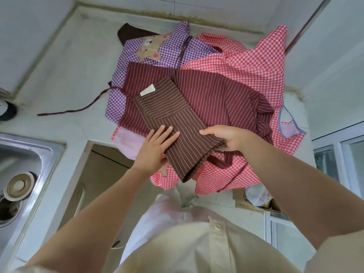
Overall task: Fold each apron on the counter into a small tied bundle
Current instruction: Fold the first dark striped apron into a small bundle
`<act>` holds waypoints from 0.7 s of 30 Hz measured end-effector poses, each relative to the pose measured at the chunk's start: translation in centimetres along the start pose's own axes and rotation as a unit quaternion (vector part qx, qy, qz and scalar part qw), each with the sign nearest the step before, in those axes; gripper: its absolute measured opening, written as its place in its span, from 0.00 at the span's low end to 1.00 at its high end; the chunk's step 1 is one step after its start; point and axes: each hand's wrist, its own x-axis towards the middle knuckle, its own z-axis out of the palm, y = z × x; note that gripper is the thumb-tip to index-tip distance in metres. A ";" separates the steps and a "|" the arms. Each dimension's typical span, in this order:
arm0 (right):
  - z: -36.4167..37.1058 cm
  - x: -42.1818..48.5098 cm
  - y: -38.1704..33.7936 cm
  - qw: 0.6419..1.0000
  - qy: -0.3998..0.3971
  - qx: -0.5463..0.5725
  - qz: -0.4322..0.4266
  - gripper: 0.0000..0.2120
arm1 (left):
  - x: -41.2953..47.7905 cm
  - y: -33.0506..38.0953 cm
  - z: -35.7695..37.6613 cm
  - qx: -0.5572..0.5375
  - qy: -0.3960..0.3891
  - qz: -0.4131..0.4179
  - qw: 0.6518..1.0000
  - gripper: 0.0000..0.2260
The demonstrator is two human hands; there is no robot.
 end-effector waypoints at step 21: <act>1.9 9.0 -6.5 0.849 0.142 -0.366 -0.353 0.10 | 4.3 -2.6 -4.1 -0.596 0.067 -0.394 0.697 0.09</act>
